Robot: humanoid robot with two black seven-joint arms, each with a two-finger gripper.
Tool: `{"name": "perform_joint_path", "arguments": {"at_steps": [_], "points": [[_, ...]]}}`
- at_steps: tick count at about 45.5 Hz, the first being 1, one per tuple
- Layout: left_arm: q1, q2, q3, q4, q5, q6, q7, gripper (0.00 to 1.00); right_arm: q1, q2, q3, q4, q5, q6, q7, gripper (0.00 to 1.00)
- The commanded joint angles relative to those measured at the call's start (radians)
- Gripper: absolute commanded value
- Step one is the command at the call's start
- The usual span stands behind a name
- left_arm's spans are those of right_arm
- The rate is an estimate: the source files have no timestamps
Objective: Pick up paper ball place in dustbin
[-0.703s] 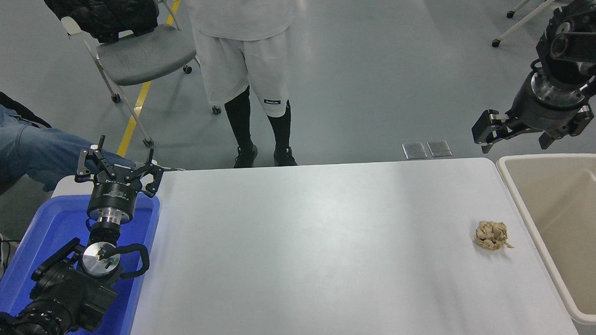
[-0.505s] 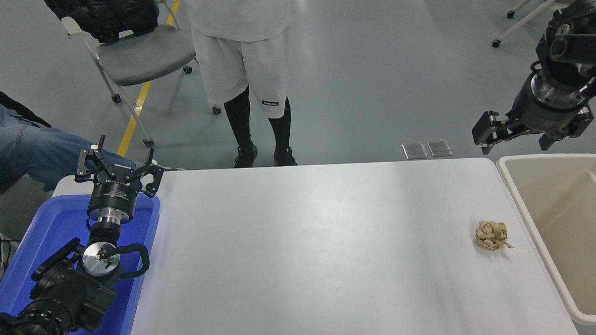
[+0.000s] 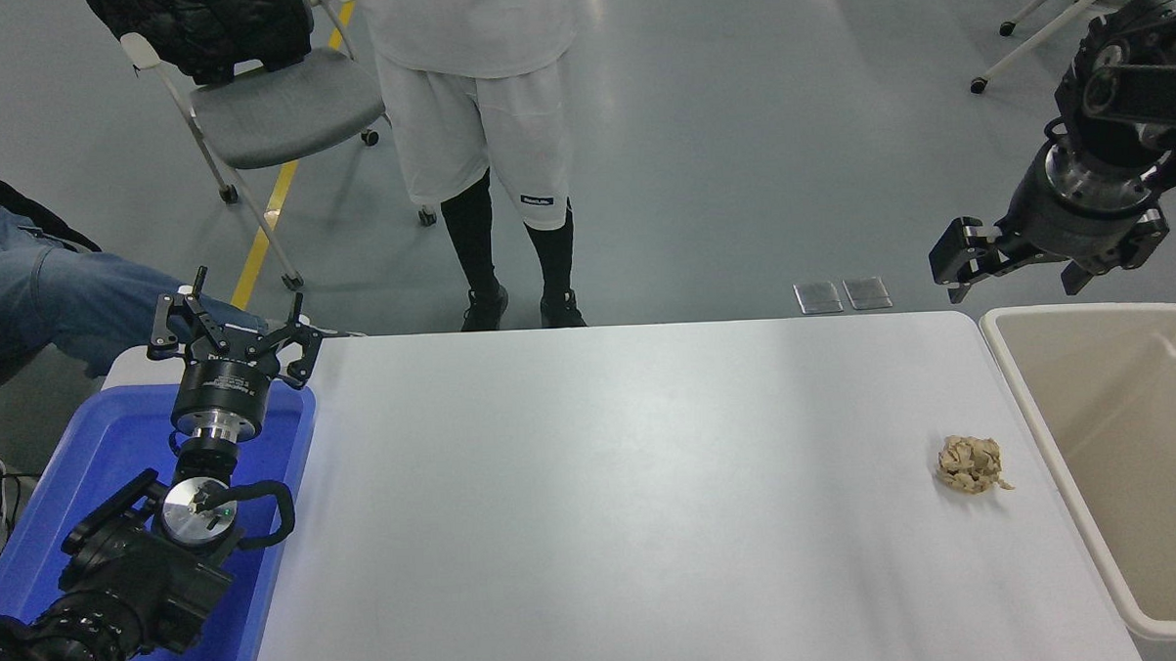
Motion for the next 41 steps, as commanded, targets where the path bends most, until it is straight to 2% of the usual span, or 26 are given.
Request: {"name": "perform_joint_path", "arguments": {"at_steps": [1, 32, 41], "points": [[0.000, 0.000, 0.002, 0.000, 0.000, -0.001, 0.000, 0.99, -0.005, -0.001, 0.000, 0.000, -0.001, 0.000, 0.000, 1.00], [0.000, 0.000, 0.000, 0.000, 0.000, -0.001, 0.000, 0.99, -0.087, 0.016, -0.013, -0.041, 0.032, 0.000, 0.002, 1.00], [0.000, 0.000, 0.000, 0.002, 0.000, -0.001, 0.000, 0.99, -0.143, -0.024, 0.006, -0.048, 0.010, 0.000, 0.000, 1.00]]}}
